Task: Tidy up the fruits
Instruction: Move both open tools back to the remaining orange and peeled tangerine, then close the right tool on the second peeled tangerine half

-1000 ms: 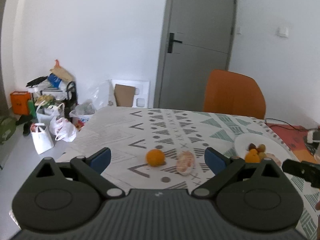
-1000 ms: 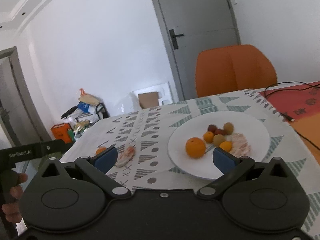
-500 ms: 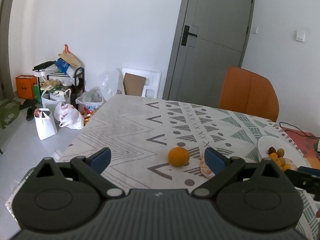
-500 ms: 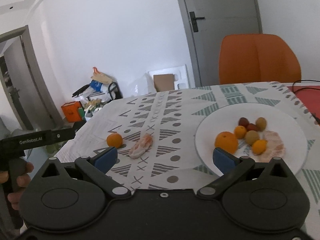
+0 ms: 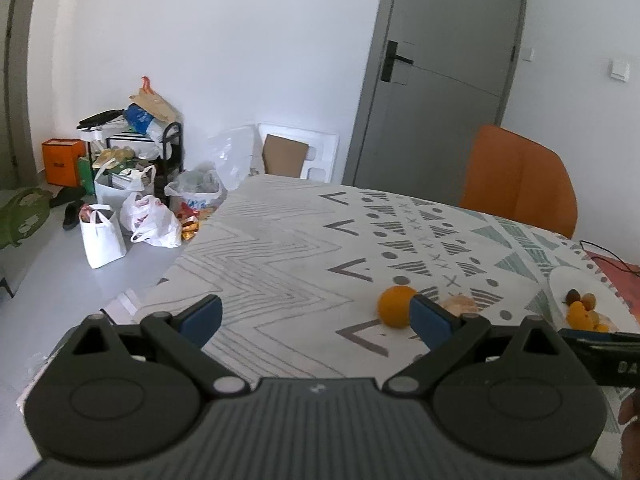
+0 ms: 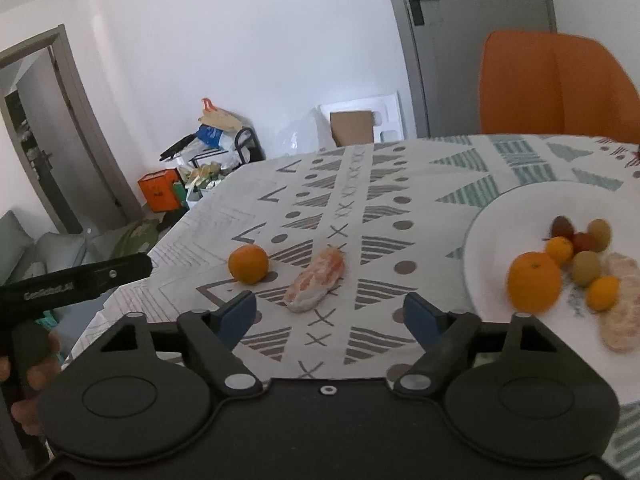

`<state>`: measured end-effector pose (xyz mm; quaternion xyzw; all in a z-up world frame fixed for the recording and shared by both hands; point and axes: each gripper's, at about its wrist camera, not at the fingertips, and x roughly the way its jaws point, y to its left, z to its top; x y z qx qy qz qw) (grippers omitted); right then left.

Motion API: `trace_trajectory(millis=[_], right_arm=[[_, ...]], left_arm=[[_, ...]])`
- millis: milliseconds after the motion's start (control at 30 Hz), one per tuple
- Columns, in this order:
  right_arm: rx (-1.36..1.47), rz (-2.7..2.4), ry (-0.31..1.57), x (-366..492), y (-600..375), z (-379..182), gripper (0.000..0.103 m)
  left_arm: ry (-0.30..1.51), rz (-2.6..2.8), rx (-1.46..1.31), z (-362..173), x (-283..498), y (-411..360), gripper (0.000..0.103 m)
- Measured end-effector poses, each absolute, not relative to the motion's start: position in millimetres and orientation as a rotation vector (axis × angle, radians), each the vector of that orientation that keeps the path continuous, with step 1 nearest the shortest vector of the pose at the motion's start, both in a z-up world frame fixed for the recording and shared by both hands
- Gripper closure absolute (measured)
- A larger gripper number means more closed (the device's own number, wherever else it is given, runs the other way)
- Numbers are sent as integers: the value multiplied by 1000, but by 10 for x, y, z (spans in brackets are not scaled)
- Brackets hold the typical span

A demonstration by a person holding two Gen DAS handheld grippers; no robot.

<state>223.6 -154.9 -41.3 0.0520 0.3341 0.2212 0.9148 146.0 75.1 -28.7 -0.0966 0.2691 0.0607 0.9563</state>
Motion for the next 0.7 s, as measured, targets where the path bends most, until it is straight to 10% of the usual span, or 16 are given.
trace_trajectory(millis=[700], right_arm=[[8, 435, 740, 2615, -1019, -685, 42]], left_arm=[[572, 218, -232, -404, 1420, 1053, 4]])
